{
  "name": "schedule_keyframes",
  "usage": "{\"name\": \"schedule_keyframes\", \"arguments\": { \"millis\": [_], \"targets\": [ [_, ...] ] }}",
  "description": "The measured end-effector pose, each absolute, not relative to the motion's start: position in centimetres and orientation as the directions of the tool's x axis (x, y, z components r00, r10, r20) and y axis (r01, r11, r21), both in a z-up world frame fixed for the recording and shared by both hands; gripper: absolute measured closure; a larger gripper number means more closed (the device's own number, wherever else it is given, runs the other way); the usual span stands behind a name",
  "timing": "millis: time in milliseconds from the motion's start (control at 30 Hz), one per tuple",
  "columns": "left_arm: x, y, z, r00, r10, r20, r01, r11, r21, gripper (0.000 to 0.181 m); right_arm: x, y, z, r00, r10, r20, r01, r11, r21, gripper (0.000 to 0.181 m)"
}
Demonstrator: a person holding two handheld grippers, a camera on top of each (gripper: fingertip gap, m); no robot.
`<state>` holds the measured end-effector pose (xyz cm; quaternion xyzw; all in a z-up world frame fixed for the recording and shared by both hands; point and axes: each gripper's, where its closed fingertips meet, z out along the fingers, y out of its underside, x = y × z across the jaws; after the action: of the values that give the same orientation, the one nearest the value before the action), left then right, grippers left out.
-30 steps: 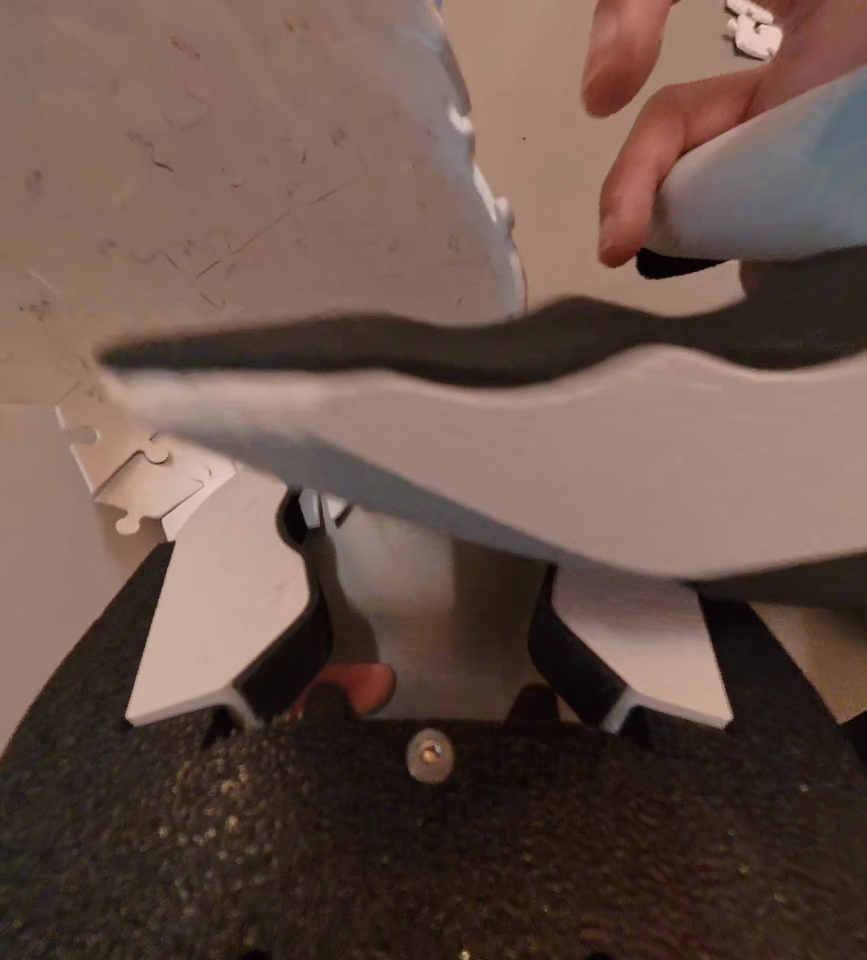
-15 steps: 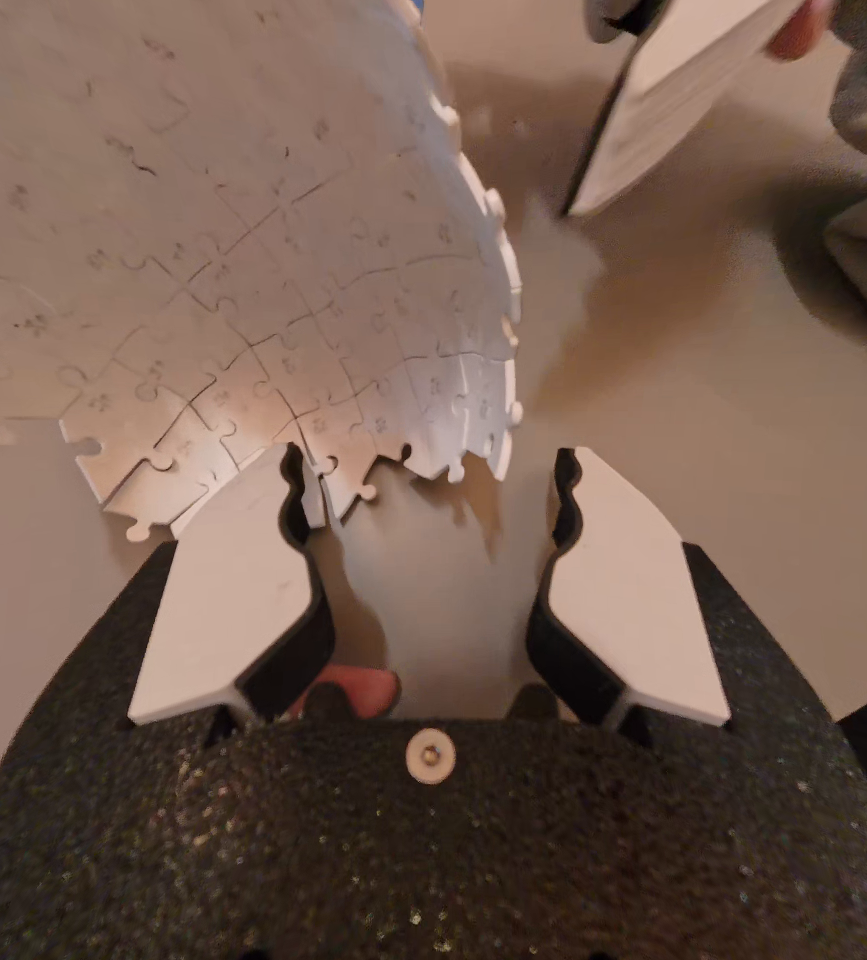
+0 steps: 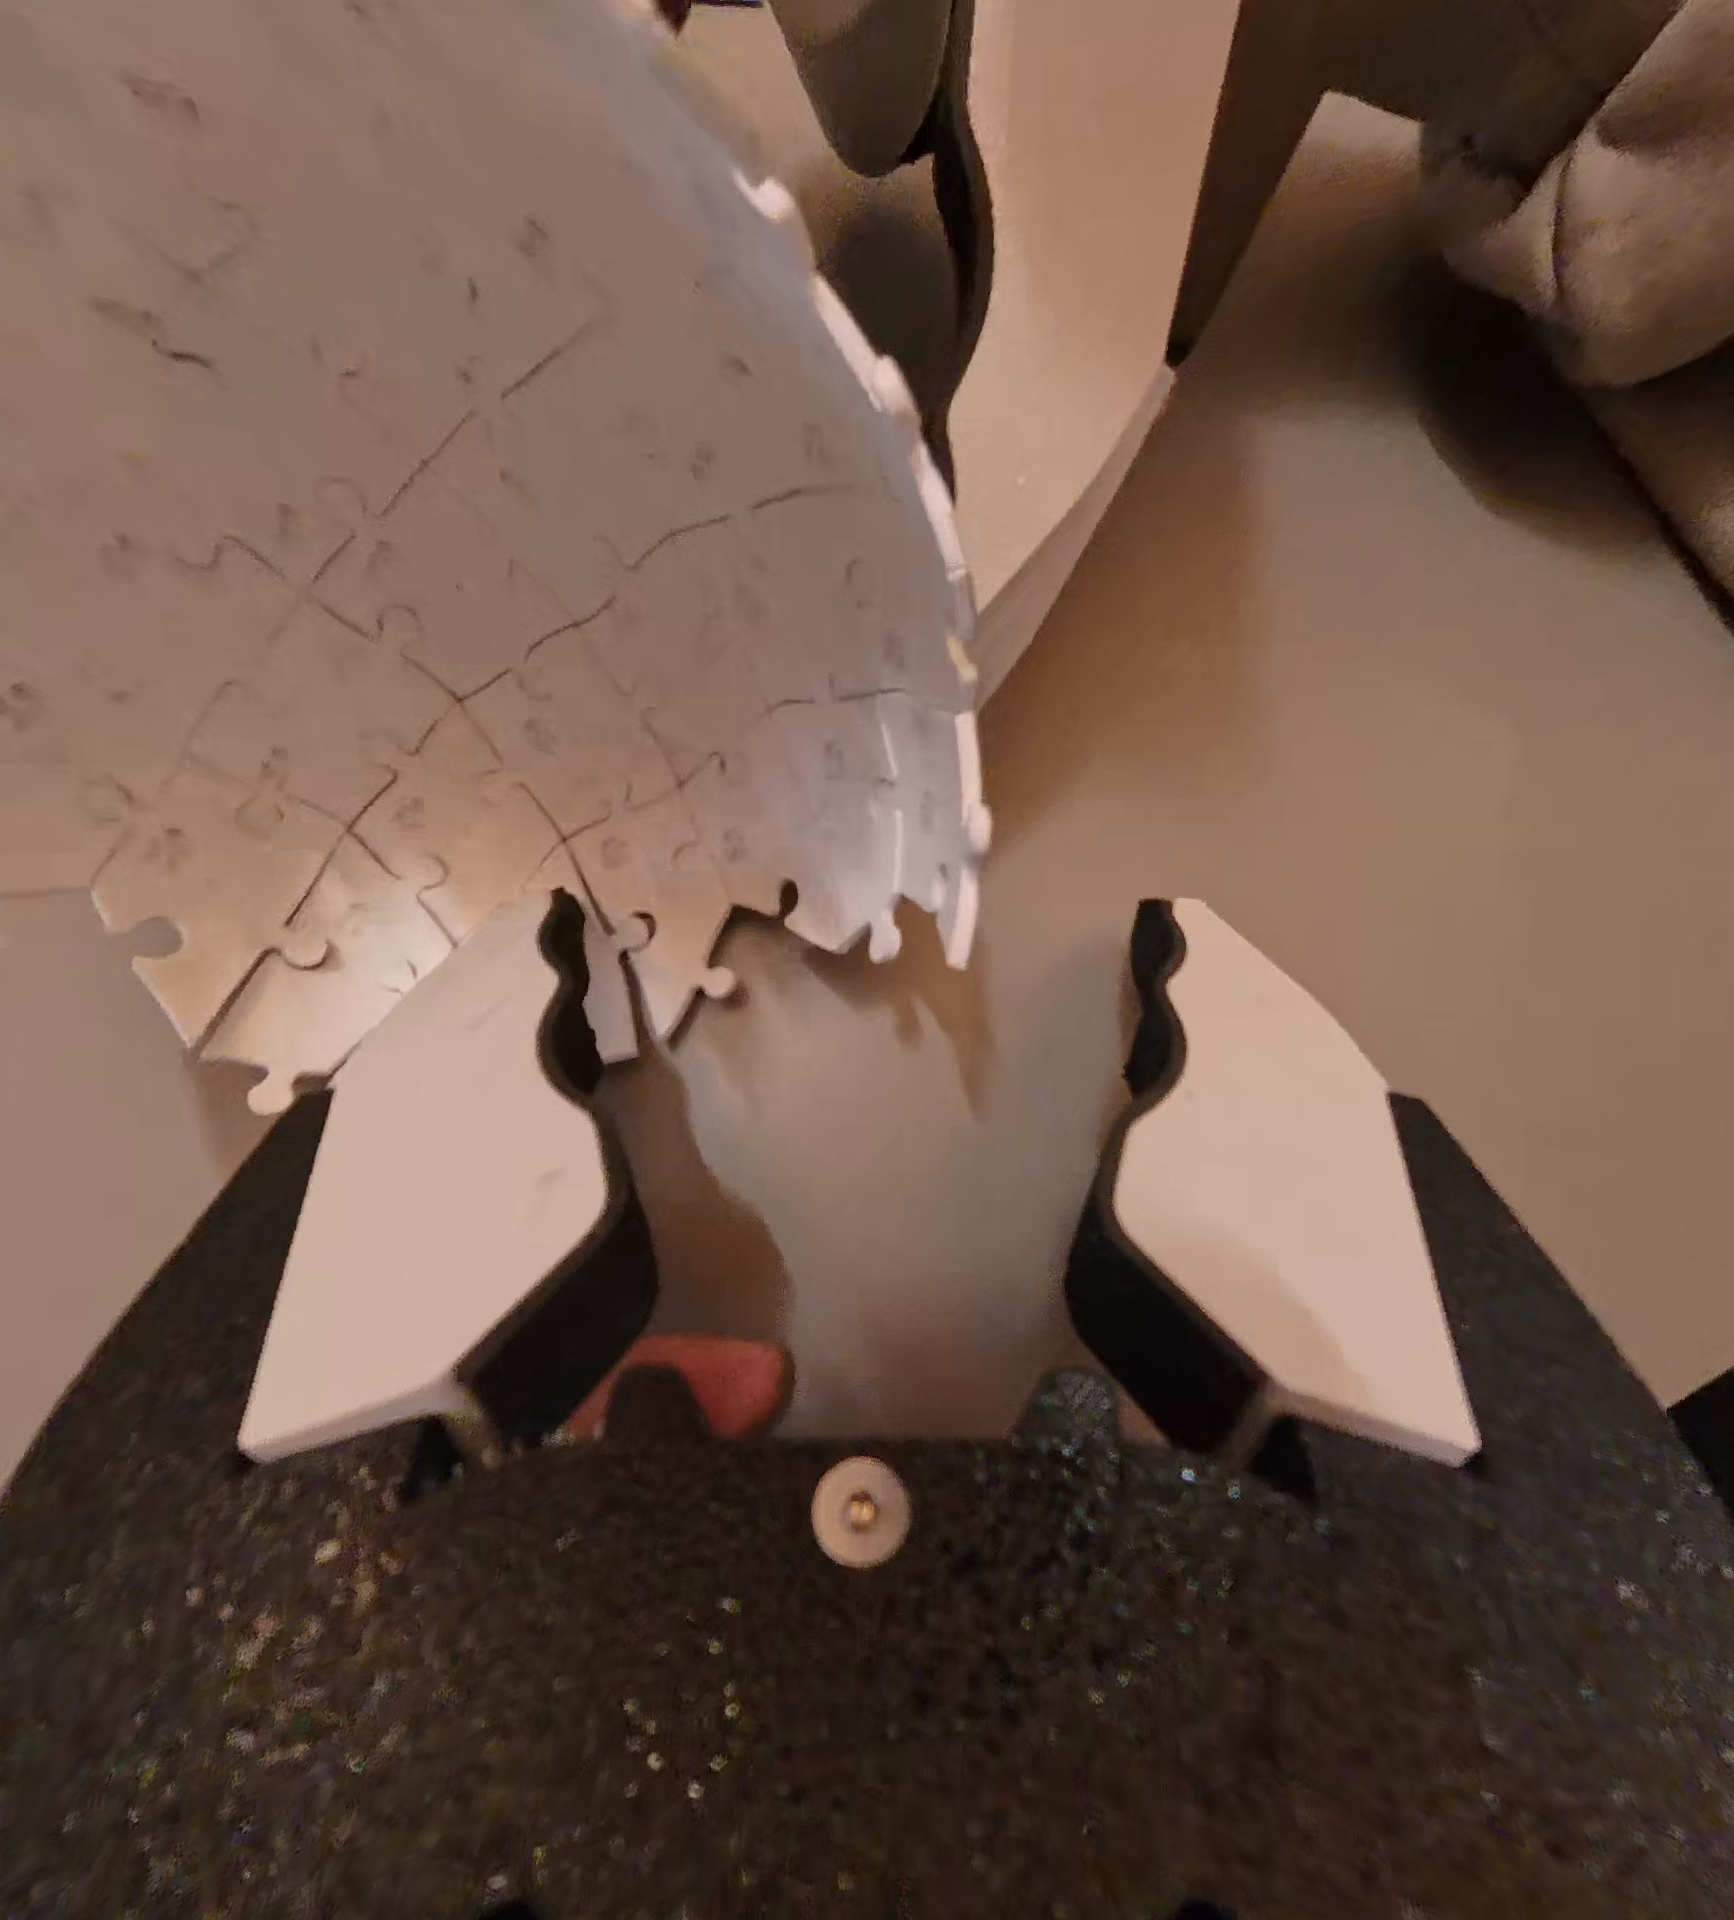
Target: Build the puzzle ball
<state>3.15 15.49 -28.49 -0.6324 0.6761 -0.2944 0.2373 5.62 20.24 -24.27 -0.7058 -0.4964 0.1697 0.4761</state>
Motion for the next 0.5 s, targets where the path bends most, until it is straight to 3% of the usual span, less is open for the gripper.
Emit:
{"name": "schedule_keyframes", "arguments": {
  "millis": [133, 333, 500],
  "targets": [
    [3.0, 15.3, -28.5, -0.11, -0.992, 0.055, -0.714, 0.041, -0.699, 0.078, 4.8, 20.3, -23.8, 0.487, 0.825, 0.288, 0.544, -0.029, -0.838, 0.075],
    [2.9, 15.3, -27.6, -0.107, -0.975, 0.194, -0.684, -0.07, -0.726, 0.08, 5.2, 20.4, -24.9, 0.526, 0.722, 0.448, 0.663, -0.019, -0.748, 0.07],
    [2.4, 15.1, -27.6, -0.164, -0.968, 0.191, -0.683, -0.028, -0.73, 0.086, 3.7, 19.5, -24.2, 0.547, 0.691, 0.473, 0.63, 0.032, -0.776, 0.072]
  ]
}}
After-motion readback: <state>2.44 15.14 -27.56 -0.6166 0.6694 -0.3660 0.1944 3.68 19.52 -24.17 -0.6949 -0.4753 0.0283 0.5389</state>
